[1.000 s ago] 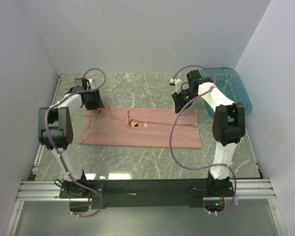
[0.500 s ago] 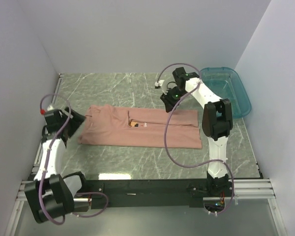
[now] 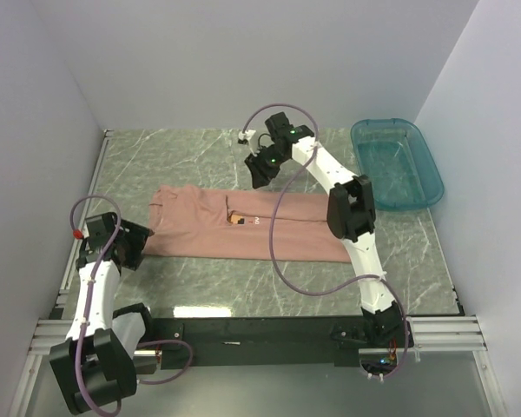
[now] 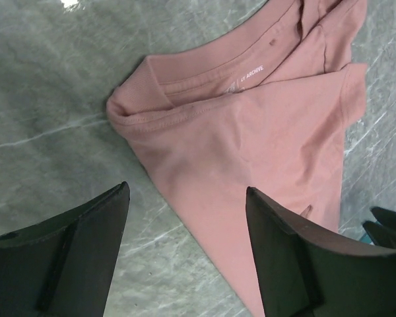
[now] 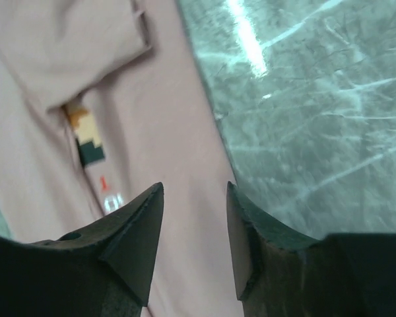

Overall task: Fold and stack the t-shirts
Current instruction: Fold the tshirt

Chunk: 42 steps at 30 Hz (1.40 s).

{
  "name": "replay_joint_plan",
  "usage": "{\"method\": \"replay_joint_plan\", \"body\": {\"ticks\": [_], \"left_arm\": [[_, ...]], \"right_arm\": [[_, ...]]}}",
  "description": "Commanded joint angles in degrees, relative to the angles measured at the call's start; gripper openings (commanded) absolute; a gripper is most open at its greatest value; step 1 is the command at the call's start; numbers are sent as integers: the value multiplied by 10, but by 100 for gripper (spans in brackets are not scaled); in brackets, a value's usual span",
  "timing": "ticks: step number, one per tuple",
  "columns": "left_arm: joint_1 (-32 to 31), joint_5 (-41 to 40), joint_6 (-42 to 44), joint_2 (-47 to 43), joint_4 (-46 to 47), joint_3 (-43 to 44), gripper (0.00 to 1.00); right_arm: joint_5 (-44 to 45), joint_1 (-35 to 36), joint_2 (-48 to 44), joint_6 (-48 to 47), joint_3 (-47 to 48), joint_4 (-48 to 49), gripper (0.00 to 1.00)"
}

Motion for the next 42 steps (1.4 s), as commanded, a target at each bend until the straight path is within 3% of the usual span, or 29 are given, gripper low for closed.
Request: {"method": "replay_joint_plan", "body": {"ticks": [1, 7, 23, 31, 38, 41, 42], "left_arm": [[-1, -4, -22, -9, -15, -1, 76], [0, 7, -14, -11, -16, -11, 76], [-1, 47, 3, 11, 9, -14, 76], [0, 65, 8, 8, 15, -15, 76], [0, 82, 1, 10, 23, -15, 76], [0, 84, 2, 6, 16, -8, 76], [-1, 85, 3, 4, 16, -8, 76]], "right_arm": [[21, 19, 40, 110, 43, 35, 51], [43, 35, 78, 158, 72, 48, 52], [102, 36, 97, 155, 57, 75, 54], [97, 36, 109, 86, 81, 28, 58], [92, 55, 125, 61, 89, -27, 48], [103, 60, 134, 64, 96, -35, 41], [105, 60, 137, 66, 98, -35, 34]]}}
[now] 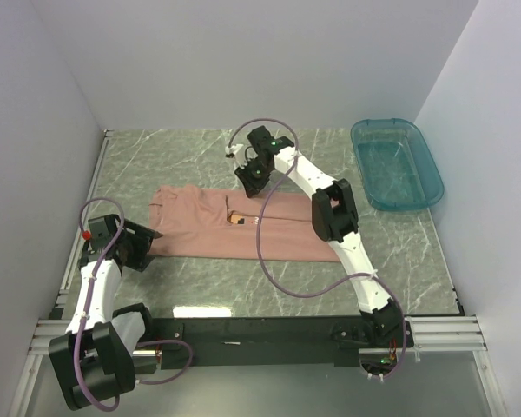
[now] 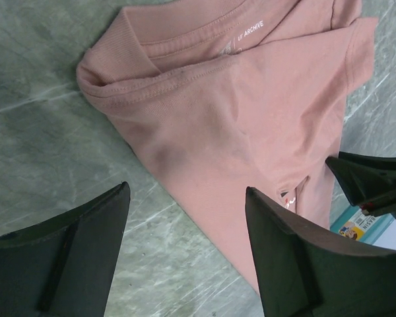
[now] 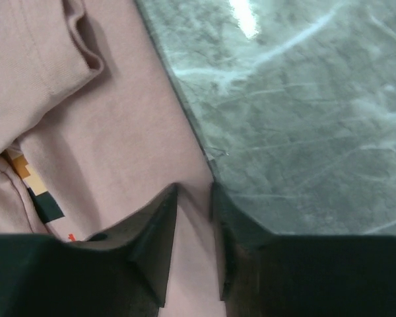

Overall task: Fold and stack the t-shirts
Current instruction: Fold the tshirt

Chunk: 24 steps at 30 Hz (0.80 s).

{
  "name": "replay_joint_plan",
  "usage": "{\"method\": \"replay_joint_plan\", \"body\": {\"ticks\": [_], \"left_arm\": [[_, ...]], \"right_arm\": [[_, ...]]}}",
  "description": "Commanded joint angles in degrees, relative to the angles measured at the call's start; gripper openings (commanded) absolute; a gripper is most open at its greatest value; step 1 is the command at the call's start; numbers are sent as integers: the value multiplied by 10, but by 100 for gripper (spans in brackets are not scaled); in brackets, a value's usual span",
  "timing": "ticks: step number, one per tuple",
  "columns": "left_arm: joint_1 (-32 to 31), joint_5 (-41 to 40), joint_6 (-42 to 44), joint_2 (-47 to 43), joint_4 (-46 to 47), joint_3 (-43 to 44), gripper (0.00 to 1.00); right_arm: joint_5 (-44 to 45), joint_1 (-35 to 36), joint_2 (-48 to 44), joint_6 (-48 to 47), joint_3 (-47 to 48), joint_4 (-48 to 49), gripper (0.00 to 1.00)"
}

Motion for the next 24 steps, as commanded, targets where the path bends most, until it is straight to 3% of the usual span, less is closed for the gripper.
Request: {"method": "replay_joint_plan", "body": {"ticks": [1, 3, 6, 15, 22, 23, 24], "left_arm": [[-1, 15, 7, -14, 4, 11, 76], [-1, 15, 5, -19, 0, 11, 75], [-1, 13, 0, -20, -3, 16, 75], [-1, 9, -2, 18, 19, 31, 75], [-1, 46, 3, 109, 97, 51, 71], [-1, 57, 6, 123, 113, 55, 71], [-1, 71, 9, 139, 133, 60, 69]], "right_arm": [[12, 14, 25, -1, 20, -42, 29], [18, 14, 28, 1, 27, -43, 14], [35, 12, 23, 9, 35, -32, 0], [89, -63, -5, 247, 55, 128, 0], [105, -112, -2, 304, 64, 163, 1], [91, -116, -4, 301, 63, 161, 8], [83, -123, -8, 289, 61, 159, 23]]}}
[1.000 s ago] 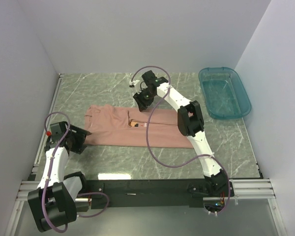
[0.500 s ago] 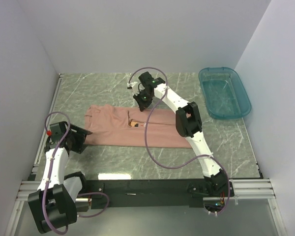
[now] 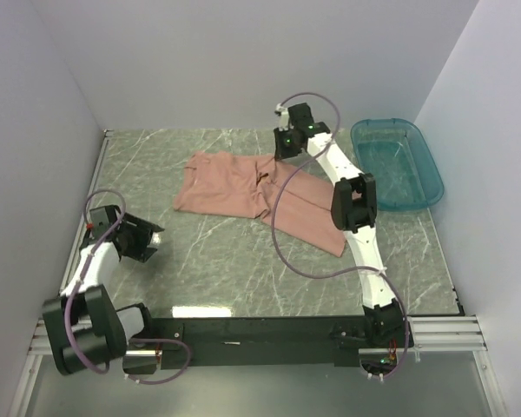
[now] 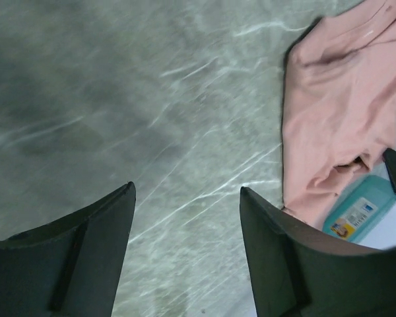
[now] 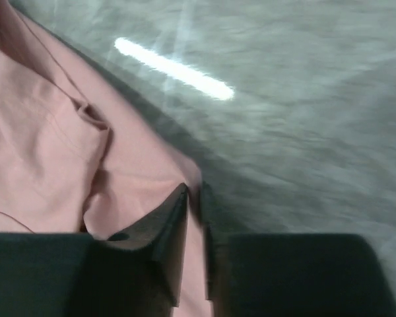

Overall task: Fold and stack the t-shirts
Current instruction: Fold the tshirt

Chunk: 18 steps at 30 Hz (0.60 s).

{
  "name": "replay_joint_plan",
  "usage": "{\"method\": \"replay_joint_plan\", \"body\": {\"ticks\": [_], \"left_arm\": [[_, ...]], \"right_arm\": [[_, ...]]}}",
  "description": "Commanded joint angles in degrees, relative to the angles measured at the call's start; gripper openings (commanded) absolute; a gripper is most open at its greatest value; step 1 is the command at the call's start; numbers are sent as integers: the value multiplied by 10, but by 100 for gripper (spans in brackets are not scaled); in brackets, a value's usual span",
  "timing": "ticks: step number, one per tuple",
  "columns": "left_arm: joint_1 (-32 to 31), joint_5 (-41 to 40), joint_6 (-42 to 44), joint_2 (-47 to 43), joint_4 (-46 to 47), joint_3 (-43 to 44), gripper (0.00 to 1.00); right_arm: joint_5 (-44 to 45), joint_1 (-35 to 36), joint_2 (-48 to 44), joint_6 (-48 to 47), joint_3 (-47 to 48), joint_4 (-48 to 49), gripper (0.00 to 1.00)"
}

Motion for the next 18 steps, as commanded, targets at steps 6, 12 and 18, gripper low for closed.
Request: {"method": "replay_joint_plan", "body": {"ticks": [6, 12, 18], "left_arm": [[-50, 91, 9, 153, 180, 89, 67], [-129, 28, -10, 262, 183, 177, 66], [-158, -35, -41, 358, 154, 237, 48]], "right_arm": [[-54, -7, -119, -93, -72, 6, 63], [-170, -8, -283, -213, -242, -56, 71], [-241, -7, -464, -314, -481, -85, 72]]}}
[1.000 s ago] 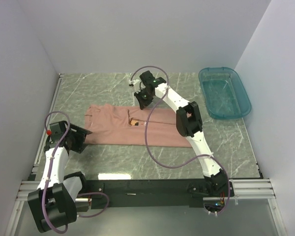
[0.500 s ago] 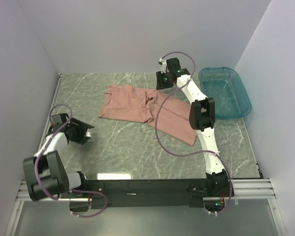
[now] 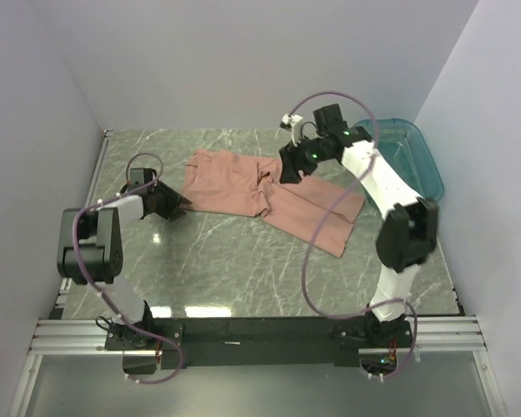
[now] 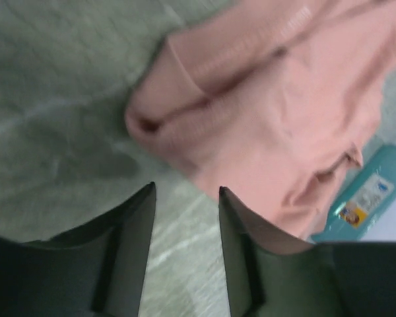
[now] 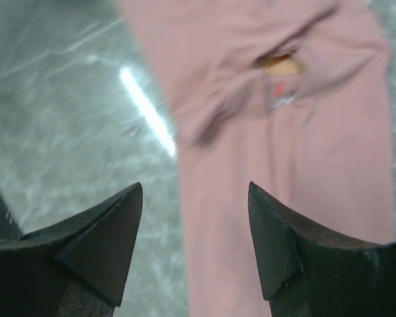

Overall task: Fold and stack the t-shirts
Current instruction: Fold the tshirt

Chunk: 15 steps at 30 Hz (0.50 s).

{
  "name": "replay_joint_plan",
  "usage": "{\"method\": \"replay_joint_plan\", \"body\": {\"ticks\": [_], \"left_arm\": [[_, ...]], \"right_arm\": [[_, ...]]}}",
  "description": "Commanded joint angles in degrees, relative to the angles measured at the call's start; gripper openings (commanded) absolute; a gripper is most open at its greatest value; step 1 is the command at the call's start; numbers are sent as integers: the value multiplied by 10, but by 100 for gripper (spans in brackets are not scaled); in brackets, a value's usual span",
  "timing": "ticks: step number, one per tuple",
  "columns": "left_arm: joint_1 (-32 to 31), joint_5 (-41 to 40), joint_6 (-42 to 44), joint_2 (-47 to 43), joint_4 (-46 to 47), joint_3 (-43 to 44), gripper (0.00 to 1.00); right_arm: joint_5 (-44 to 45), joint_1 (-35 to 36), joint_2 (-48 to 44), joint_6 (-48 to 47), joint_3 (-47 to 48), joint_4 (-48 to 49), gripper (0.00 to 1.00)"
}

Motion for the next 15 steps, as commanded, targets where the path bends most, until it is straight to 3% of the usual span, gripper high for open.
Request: {"method": "replay_joint_plan", "body": {"ticks": [1, 5, 9, 11, 15], "left_arm": [[-5, -57, -15, 56, -15, 39, 44], [-4, -83, 8, 82, -45, 75, 33], [6, -122, 61, 94, -79, 120, 17], [21, -118, 82, 113, -94, 158, 7], [52, -89, 134, 159, -115, 231, 2]], "right_arm": [[-50, 2, -95, -97, -115, -36, 72], [-18, 2, -173, -168, -223, -56, 70], [82, 21, -252, -214, -372, 8, 69], [124, 34, -278, -213, -407, 42, 69], [210, 57, -291, -181, -464, 87, 67]]}}
